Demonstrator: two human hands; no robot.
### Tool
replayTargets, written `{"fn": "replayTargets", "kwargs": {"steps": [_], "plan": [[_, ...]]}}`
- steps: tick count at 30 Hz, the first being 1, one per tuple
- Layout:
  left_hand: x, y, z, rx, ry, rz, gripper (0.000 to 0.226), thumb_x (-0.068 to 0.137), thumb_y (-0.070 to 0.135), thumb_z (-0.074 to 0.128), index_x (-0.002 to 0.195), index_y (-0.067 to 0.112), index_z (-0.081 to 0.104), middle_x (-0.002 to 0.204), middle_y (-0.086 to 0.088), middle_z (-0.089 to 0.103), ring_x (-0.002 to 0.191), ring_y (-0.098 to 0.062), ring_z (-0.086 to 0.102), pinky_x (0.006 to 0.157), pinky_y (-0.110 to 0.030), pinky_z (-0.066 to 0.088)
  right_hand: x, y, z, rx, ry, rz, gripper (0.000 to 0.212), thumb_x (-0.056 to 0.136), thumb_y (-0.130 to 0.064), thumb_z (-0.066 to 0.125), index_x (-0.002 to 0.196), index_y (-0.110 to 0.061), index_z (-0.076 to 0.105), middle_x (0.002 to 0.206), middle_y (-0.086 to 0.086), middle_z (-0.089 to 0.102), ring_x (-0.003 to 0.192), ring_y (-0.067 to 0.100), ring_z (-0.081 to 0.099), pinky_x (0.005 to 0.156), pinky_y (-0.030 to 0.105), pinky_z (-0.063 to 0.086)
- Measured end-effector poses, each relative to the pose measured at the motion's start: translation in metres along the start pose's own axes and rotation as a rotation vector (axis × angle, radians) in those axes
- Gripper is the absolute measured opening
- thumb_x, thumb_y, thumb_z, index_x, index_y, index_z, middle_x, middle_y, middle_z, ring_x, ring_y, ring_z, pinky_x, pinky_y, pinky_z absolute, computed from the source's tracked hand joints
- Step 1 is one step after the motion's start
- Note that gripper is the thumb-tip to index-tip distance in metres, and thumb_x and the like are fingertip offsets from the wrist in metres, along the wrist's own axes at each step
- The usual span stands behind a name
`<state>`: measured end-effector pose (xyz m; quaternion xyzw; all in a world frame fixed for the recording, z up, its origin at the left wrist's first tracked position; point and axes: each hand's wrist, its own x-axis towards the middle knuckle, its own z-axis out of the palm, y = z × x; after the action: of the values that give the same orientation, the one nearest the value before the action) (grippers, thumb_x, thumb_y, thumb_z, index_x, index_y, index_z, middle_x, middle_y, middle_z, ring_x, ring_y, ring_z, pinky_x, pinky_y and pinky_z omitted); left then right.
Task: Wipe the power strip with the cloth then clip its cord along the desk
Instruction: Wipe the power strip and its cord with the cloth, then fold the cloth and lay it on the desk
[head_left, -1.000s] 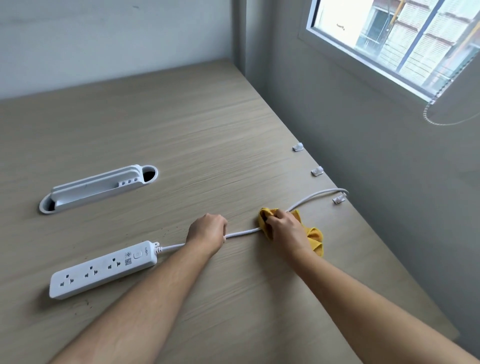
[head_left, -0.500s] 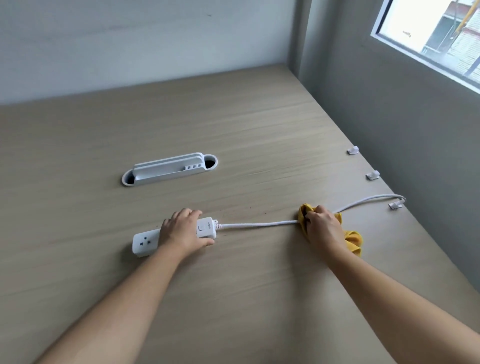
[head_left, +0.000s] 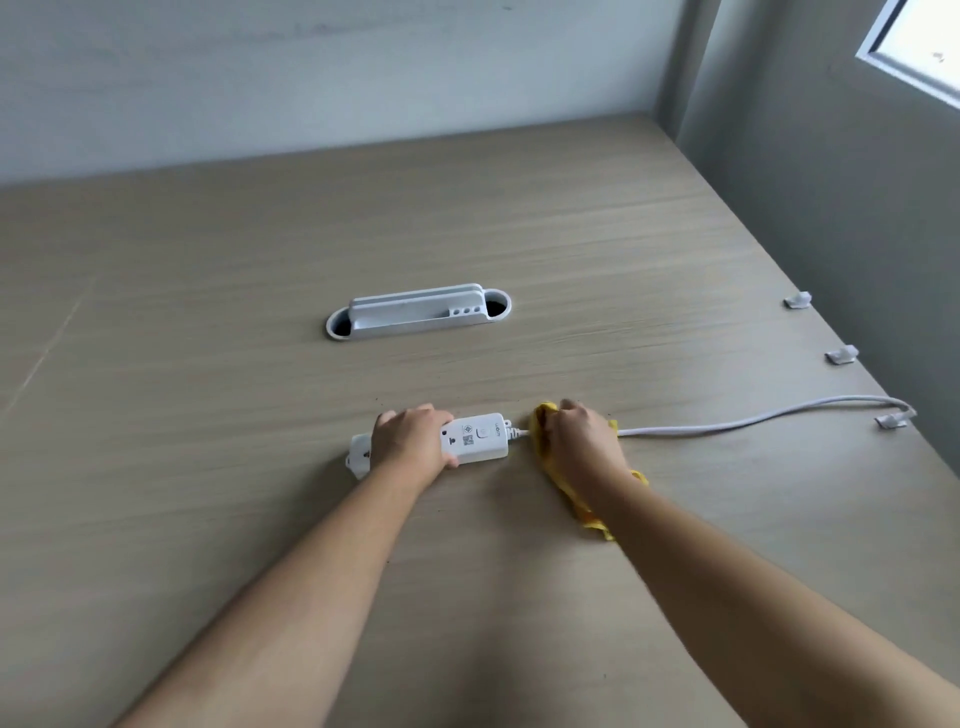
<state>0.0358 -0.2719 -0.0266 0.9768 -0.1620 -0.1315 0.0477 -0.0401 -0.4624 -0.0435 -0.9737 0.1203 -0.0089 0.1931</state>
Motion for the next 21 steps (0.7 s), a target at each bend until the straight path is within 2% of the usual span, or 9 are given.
{"fn": "replayTargets", "kwargs": {"steps": [1, 4, 6, 9, 13, 15, 17, 19, 21], "plan": [[0.0, 0.0, 0.001, 0.002, 0.002, 0.0, 0.053, 0.073, 0.037, 0.076, 0.124, 0.033, 0.059, 0.114, 0.005, 0.063, 0.112, -0.019, 0.057, 0.097, -0.032, 0.033, -0.004, 0.018, -0.007, -0.02, 0.02, 0.03, 0.027, 0.084, -0.026, 0.05, 0.06, -0.017, 0.044, 0.071, 0.002, 0.042, 0.068, 0.032, 0.055, 0.065, 0.035, 0.04], [0.002, 0.003, 0.001, 0.011, 0.01, -0.003, 0.047, 0.074, 0.034, 0.075, 0.119, 0.031, 0.062, 0.112, 0.003, 0.063, 0.11, -0.02, 0.058, 0.094, -0.032, 0.034, -0.017, 0.084, -0.03, -0.1, 0.061, 0.218, 0.027, 0.087, -0.027, 0.05, 0.074, -0.009, 0.065, 0.085, 0.013, 0.057, 0.079, 0.034, 0.059, 0.071, 0.034, 0.044], [0.002, 0.006, 0.0, 0.023, 0.012, -0.004, 0.038, 0.075, 0.033, 0.074, 0.111, 0.027, 0.064, 0.112, 0.002, 0.063, 0.108, -0.021, 0.058, 0.092, -0.032, 0.034, -0.026, 0.118, -0.046, -0.105, 0.081, 0.33, 0.028, 0.089, -0.026, 0.049, 0.083, -0.008, 0.071, 0.086, 0.013, 0.054, 0.078, 0.034, 0.055, 0.072, 0.031, 0.04], [0.001, 0.008, 0.0, 0.032, 0.003, -0.004, 0.039, 0.075, 0.031, 0.074, 0.112, 0.024, 0.065, 0.114, 0.001, 0.063, 0.11, -0.022, 0.057, 0.098, -0.034, 0.033, -0.032, 0.125, -0.052, -0.09, 0.078, 0.345, 0.023, 0.089, -0.02, 0.052, 0.083, -0.009, 0.072, 0.085, 0.013, 0.054, 0.079, 0.035, 0.055, 0.069, 0.029, 0.034], [-0.008, 0.008, -0.001, 0.018, -0.048, -0.002, 0.075, 0.073, 0.041, 0.076, 0.139, 0.023, 0.044, 0.145, 0.003, 0.045, 0.143, -0.016, 0.03, 0.119, -0.044, 0.014, -0.039, 0.085, -0.052, 0.045, 0.158, 0.247, 0.016, 0.082, -0.009, 0.056, 0.082, -0.007, 0.072, 0.085, 0.015, 0.059, 0.074, 0.036, 0.056, 0.067, 0.033, 0.041], [-0.023, 0.011, -0.003, -0.018, -0.018, 0.004, 0.086, 0.07, 0.047, 0.077, 0.142, 0.023, 0.036, 0.149, 0.005, 0.038, 0.143, -0.016, 0.028, 0.12, -0.043, 0.015, -0.045, 0.059, -0.051, 0.122, 0.145, 0.186, 0.015, 0.08, -0.008, 0.059, 0.085, -0.008, 0.074, 0.085, 0.014, 0.061, 0.076, 0.034, 0.057, 0.069, 0.034, 0.044], [-0.043, 0.012, -0.002, -0.111, 0.058, 0.051, 0.071, 0.072, 0.043, 0.075, 0.133, 0.024, 0.044, 0.137, 0.005, 0.048, 0.132, -0.017, 0.042, 0.112, -0.037, 0.028, -0.055, 0.031, -0.047, 0.213, 0.113, 0.166, 0.016, 0.08, -0.008, 0.061, 0.089, -0.01, 0.074, 0.088, 0.012, 0.063, 0.08, 0.033, 0.058, 0.071, 0.033, 0.045], [-0.068, 0.01, 0.001, -0.298, 0.074, 0.117, 0.037, 0.077, 0.026, 0.065, 0.112, 0.023, 0.054, 0.11, 0.005, 0.062, 0.109, -0.019, 0.058, 0.093, -0.031, 0.044, -0.065, 0.004, -0.039, 0.305, 0.07, 0.178, 0.016, 0.079, -0.009, 0.061, 0.088, -0.009, 0.074, 0.088, 0.013, 0.067, 0.081, 0.03, 0.06, 0.069, 0.03, 0.046], [-0.093, 0.005, 0.006, -0.438, 0.052, 0.15, 0.021, 0.076, 0.012, 0.054, 0.095, 0.021, 0.056, 0.081, 0.008, 0.063, 0.081, -0.02, 0.061, 0.075, -0.031, 0.049, -0.074, -0.019, -0.029, 0.357, -0.01, 0.175, 0.016, 0.079, -0.012, 0.061, 0.088, -0.011, 0.074, 0.086, 0.012, 0.071, 0.075, 0.024, 0.061, 0.061, 0.024, 0.047]]}}
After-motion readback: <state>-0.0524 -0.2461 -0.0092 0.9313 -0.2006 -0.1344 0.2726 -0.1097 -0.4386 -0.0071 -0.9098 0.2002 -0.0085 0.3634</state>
